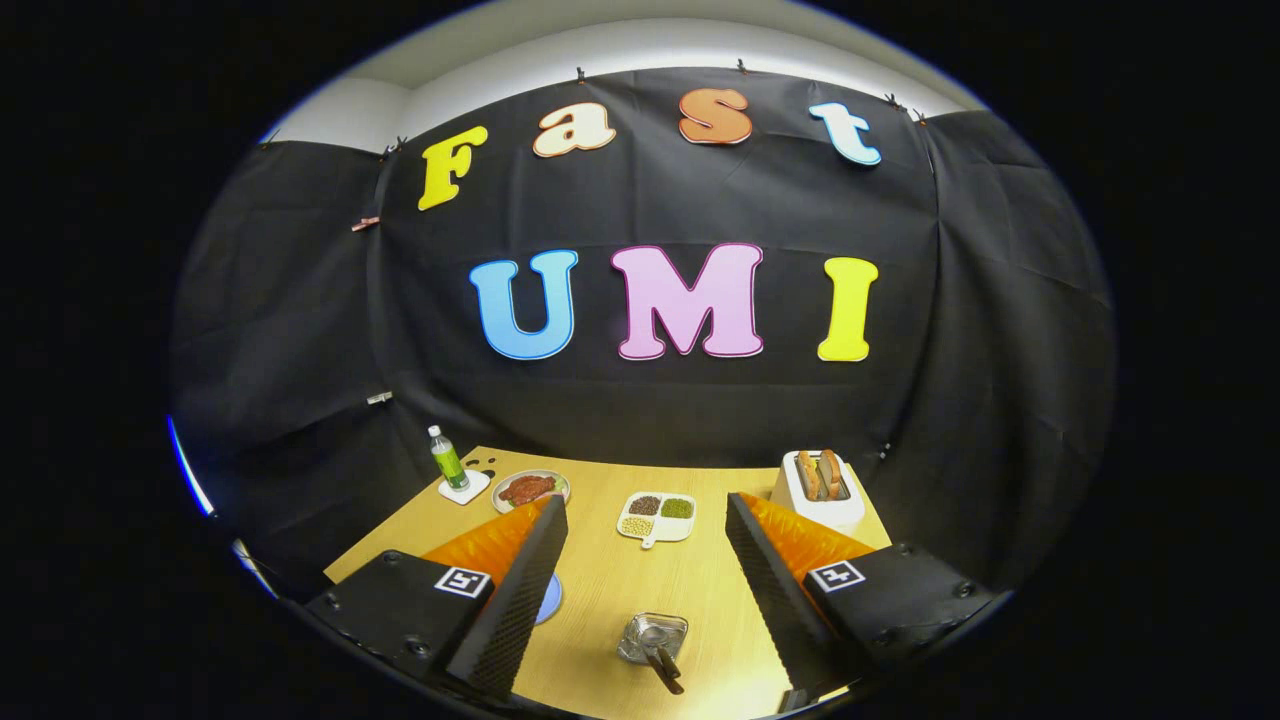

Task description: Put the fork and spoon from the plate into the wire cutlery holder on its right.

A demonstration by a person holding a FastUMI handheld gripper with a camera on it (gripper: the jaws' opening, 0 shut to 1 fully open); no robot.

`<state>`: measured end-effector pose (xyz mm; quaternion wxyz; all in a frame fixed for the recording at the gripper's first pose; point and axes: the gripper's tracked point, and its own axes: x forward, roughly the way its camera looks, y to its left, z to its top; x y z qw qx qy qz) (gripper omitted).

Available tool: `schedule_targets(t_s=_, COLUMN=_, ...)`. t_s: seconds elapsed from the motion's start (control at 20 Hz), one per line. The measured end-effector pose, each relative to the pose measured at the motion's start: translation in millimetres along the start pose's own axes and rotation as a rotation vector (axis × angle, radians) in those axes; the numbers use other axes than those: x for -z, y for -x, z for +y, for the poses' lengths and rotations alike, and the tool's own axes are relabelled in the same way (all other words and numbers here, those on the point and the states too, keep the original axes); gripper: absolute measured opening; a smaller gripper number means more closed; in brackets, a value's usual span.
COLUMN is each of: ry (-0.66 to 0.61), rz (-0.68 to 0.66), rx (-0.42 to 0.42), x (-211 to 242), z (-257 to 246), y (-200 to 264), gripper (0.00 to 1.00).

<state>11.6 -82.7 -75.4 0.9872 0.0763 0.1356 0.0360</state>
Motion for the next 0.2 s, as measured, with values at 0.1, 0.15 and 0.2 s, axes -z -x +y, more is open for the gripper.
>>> schedule_targets(t_s=0.1, ry=0.001, rz=-0.001, rx=-0.001, x=-1.4, z=2.1, y=0.1, gripper=0.99)
schedule_targets(t_s=0.15, ry=0.005, rz=-0.001, rx=0.001, x=-1.2, z=1.9, y=-0.9, gripper=0.99)
schedule_targets(t_s=0.2, ry=0.006, rz=-0.001, rx=0.004, x=-0.7, z=1.9, y=-1.5, gripper=0.99)
